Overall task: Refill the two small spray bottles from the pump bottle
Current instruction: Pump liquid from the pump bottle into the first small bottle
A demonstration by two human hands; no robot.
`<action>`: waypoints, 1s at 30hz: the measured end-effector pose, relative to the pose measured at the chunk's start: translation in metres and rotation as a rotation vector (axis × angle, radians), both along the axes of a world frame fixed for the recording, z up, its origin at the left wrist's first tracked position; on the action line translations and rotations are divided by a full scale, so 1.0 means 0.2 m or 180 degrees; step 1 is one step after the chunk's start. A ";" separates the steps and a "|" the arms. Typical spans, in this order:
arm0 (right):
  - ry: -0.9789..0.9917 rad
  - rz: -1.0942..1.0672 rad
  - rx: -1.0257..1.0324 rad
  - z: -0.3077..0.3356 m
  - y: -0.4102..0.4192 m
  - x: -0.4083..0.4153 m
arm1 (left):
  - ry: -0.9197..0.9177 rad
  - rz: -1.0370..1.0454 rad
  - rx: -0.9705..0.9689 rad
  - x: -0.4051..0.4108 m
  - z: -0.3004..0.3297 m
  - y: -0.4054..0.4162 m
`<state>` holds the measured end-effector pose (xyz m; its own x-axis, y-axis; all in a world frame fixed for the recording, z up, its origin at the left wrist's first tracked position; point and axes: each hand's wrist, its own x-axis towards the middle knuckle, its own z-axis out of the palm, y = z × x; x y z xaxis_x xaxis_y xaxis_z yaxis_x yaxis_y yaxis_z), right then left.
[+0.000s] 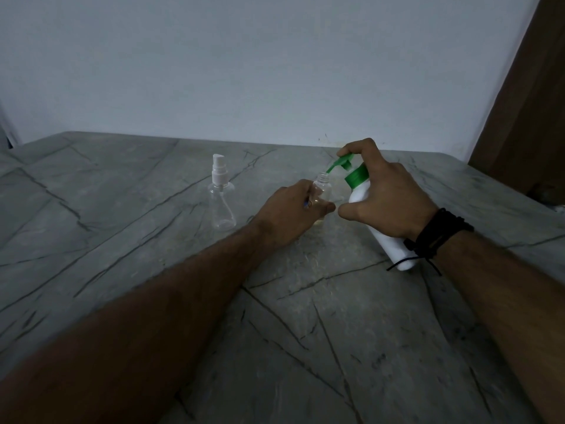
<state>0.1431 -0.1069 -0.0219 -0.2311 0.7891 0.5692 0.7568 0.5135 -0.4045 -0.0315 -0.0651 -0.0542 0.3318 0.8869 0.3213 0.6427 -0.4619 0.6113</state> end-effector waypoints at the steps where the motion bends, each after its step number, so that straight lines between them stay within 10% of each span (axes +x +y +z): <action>1: -0.0017 -0.0006 -0.0005 0.00 0.00 0.00 | 0.0002 0.0004 -0.0004 0.00 0.00 0.00; 30: 0.0026 -0.0056 0.0041 0.01 -0.01 0.00 | 0.0004 -0.0036 0.0027 0.00 -0.01 0.00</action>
<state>0.1425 -0.1098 -0.0204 -0.2125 0.7855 0.5812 0.7625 0.5053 -0.4041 -0.0317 -0.0642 -0.0554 0.3423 0.8803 0.3283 0.6381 -0.4743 0.6065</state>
